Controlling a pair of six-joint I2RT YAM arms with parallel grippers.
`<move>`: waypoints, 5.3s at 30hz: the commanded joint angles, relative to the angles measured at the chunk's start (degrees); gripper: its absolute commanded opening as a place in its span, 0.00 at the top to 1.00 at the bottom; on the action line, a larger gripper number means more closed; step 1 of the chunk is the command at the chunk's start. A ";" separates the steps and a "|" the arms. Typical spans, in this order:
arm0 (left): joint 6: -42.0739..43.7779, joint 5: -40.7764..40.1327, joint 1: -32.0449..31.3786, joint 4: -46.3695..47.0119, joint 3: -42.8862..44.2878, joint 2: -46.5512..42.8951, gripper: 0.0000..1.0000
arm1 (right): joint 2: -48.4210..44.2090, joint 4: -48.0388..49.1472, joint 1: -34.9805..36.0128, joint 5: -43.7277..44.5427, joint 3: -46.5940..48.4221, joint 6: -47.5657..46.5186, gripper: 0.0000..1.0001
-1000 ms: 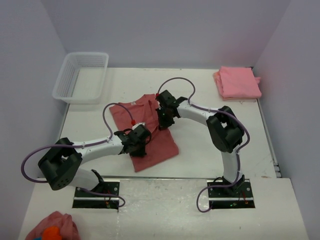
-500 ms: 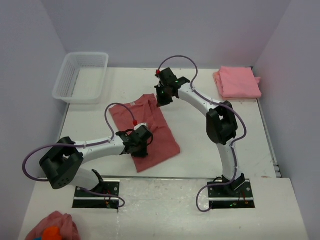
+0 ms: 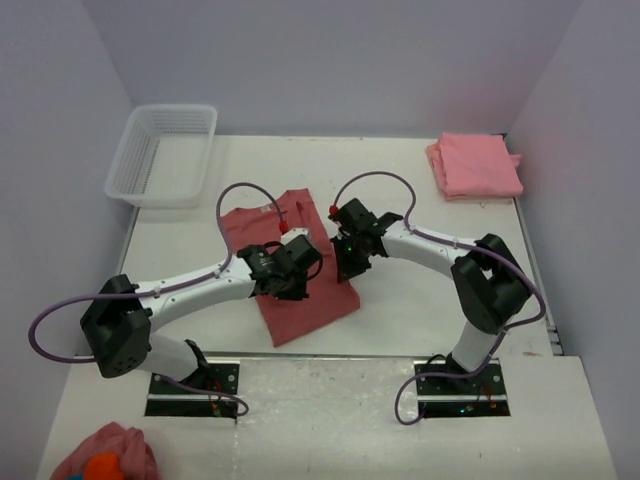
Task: Fold and stack the t-shirts
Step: Fold the folded rectangular tshirt in 1/3 of the way
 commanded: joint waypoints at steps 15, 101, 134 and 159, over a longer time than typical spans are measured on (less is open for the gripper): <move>5.43 -2.33 0.67 5.09 8.20 15.10 1.00 | -3.15 11.24 3.65 -2.68 -10.31 7.26 1.00; 6.84 -6.28 23.96 -2.55 8.03 18.62 1.00 | 21.81 -3.70 -2.33 -3.56 19.84 6.73 1.00; 14.05 -0.41 16.14 0.43 17.61 27.95 1.00 | 5.91 12.29 -3.12 1.01 -16.46 16.57 1.00; 12.38 -5.33 16.40 -1.24 15.59 24.17 1.00 | 1.07 5.27 -10.33 6.46 -12.60 12.54 1.00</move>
